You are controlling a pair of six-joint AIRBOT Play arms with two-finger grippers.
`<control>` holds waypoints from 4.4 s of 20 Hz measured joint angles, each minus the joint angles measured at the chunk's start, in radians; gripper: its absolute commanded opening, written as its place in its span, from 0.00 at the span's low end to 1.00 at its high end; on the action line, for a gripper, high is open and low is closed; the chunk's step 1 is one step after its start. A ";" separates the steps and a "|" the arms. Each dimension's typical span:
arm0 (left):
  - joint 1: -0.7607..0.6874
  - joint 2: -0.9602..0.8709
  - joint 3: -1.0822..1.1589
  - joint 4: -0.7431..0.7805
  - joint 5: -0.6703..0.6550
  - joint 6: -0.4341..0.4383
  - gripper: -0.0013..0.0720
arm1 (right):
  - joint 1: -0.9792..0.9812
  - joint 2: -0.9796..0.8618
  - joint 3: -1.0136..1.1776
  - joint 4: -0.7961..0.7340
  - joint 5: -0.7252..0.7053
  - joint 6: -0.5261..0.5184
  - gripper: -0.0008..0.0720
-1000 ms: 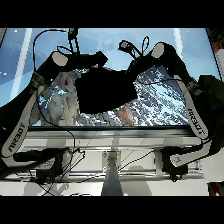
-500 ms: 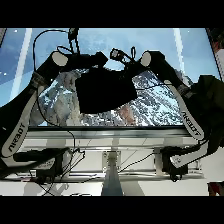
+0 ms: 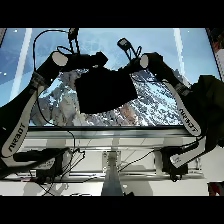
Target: Fold the clothes and pants, and hang the long-sleeved shirts on hangers.
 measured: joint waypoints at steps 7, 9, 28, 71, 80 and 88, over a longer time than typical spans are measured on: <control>0.000 0.000 0.000 0.000 -0.015 0.000 0.98 | -0.199 -0.034 0.005 0.135 0.170 0.143 0.78; 0.000 0.000 0.000 0.000 -0.021 0.000 0.98 | -0.233 -0.035 0.023 0.244 0.270 0.023 0.78; 0.104 0.016 0.000 0.000 -0.092 0.079 0.98 | 0.032 -0.015 0.135 0.175 0.417 -0.706 0.79; 0.115 0.016 0.000 0.000 -0.134 0.081 0.98 | -0.245 -0.060 0.093 0.037 0.330 0.238 0.97; 0.115 0.016 0.000 0.000 -0.134 0.081 0.98 | -0.256 -0.084 0.093 0.261 0.407 0.283 0.97; 0.115 0.016 0.000 0.000 -0.137 0.081 0.98 | -0.256 -0.147 0.093 0.198 0.414 0.379 0.96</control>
